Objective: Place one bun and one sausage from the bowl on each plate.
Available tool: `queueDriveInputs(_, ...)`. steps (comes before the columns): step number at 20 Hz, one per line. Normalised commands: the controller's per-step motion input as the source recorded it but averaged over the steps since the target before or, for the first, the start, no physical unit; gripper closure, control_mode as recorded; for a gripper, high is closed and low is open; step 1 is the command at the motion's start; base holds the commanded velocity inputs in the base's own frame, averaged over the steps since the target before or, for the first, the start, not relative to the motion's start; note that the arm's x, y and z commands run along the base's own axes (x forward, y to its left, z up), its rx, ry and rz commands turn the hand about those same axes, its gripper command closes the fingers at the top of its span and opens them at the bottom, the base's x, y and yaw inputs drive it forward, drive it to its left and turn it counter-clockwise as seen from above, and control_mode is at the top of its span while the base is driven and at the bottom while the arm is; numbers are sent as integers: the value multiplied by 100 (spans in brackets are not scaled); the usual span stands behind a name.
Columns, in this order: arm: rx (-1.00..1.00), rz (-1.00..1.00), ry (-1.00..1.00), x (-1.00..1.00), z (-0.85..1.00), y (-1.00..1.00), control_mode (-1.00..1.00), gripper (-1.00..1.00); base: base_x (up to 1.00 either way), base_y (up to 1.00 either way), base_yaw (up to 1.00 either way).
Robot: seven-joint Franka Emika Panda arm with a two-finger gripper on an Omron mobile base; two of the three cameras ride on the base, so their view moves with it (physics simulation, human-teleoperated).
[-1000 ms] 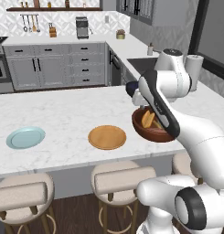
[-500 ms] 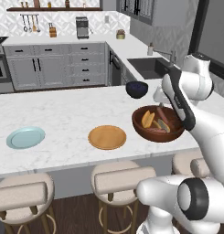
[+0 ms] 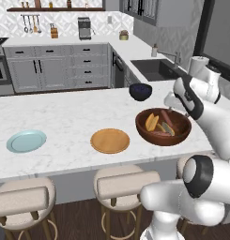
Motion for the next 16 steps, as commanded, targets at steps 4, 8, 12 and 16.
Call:
queueDriveInputs(4,14,-6,15,71,-59,1,-100,-100,0,0,0)
queueDriveInputs(8,0,-9,8,67,-48,19,-100,-100,0,0,0)
queueDriveInputs(12,0,-16,0,41,-52,3,-100,-100,0,0,0)
queueDriveInputs(16,2,-14,3,32,-44,0,-100,-100,0,0,0)
